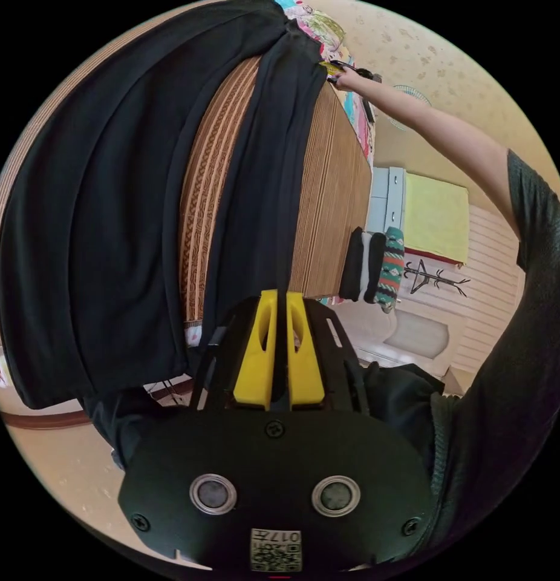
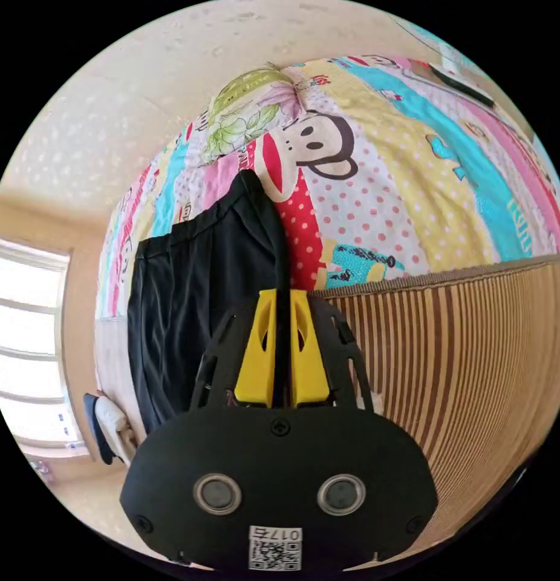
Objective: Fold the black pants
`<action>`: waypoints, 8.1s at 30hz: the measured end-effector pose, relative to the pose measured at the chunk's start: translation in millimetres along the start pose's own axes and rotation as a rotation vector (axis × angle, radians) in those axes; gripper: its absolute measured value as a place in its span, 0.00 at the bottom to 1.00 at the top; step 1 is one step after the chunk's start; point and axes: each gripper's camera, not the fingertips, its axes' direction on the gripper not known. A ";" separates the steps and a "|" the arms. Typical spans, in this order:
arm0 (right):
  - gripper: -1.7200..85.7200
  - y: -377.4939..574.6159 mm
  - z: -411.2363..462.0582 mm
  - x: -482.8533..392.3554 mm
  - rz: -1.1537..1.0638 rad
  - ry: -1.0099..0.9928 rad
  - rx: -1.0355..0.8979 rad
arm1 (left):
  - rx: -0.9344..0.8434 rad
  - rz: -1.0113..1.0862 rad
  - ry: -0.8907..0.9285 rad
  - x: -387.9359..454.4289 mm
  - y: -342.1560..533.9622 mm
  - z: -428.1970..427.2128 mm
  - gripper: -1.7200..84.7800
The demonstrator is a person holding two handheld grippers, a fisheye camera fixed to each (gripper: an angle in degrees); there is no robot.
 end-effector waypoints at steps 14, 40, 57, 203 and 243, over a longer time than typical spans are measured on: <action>0.04 98.9 61.7 -366.9 -0.460 0.139 0.221 | 0.384 -0.265 0.125 -104.8 81.8 -122.3 0.03; 0.05 248.7 161.8 -327.4 -0.369 0.043 0.011 | 0.092 -0.013 -0.158 -108.5 48.9 -107.3 0.03; 0.11 296.2 98.5 -258.9 -0.435 -0.186 -0.026 | -0.072 0.101 -0.178 -113.0 60.9 -130.5 0.03; 0.09 450.2 -221.7 216.0 0.136 0.497 -0.177 | -0.315 0.318 0.058 291.3 -224.7 336.3 0.14; 0.02 536.2 -142.9 -9.5 0.149 -0.133 -0.150 | 0.273 -0.091 -0.507 87.5 -88.4 -34.1 0.16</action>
